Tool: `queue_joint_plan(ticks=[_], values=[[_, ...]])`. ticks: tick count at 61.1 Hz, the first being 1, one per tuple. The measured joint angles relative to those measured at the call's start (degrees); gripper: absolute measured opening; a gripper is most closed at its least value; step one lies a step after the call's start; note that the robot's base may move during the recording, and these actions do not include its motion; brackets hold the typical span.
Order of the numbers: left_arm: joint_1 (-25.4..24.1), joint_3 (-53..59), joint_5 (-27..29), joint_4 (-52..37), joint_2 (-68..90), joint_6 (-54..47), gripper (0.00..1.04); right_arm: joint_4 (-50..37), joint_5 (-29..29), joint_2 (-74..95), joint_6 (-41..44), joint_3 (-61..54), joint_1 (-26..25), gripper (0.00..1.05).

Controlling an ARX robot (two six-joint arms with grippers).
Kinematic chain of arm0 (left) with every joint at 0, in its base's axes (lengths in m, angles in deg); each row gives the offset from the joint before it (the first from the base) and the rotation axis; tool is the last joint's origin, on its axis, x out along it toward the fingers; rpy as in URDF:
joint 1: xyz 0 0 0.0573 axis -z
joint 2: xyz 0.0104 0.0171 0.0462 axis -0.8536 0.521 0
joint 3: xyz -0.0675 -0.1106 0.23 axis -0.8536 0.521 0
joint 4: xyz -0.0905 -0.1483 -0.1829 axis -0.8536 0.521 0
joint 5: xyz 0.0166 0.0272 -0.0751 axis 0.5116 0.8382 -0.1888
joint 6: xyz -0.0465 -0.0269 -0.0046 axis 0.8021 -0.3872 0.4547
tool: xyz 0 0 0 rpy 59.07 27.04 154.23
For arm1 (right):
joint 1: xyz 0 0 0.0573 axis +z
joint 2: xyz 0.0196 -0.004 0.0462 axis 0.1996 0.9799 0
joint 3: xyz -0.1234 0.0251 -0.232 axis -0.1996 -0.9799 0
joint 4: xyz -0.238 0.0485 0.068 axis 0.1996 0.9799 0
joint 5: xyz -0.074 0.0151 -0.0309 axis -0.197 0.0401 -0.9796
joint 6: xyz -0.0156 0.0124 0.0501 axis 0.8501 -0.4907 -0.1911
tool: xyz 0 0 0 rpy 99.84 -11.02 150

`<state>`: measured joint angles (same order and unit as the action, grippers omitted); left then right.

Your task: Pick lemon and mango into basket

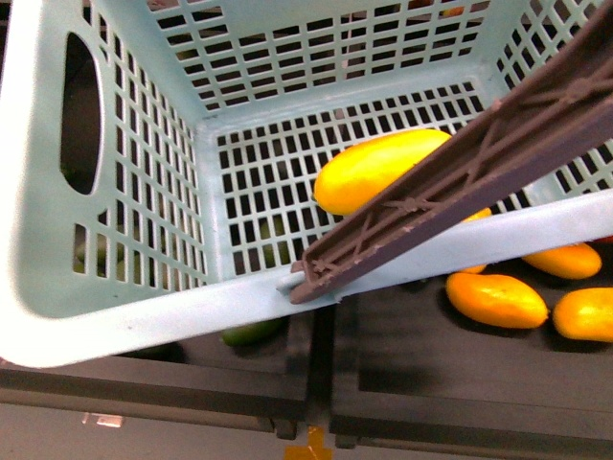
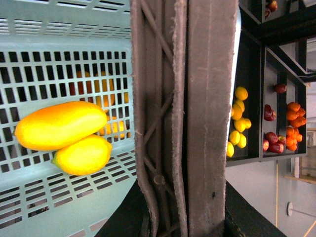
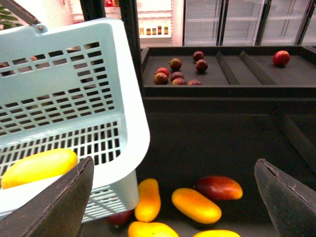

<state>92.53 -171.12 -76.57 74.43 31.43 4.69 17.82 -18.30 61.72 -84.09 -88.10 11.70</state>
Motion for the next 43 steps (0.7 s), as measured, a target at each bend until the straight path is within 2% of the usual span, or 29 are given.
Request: queue_joint_plan(ticks=[14,43], values=[[-0.61,0.02,1.33,0.02,0.07,-0.37,0.19,0.0,0.0,0.04,0.02,0.0,0.0,0.96],[-0.52,0.0,0.5,0.02,0.02,-0.42,0.19,0.04,0.11,0.02,0.07,0.0,0.0,0.96]])
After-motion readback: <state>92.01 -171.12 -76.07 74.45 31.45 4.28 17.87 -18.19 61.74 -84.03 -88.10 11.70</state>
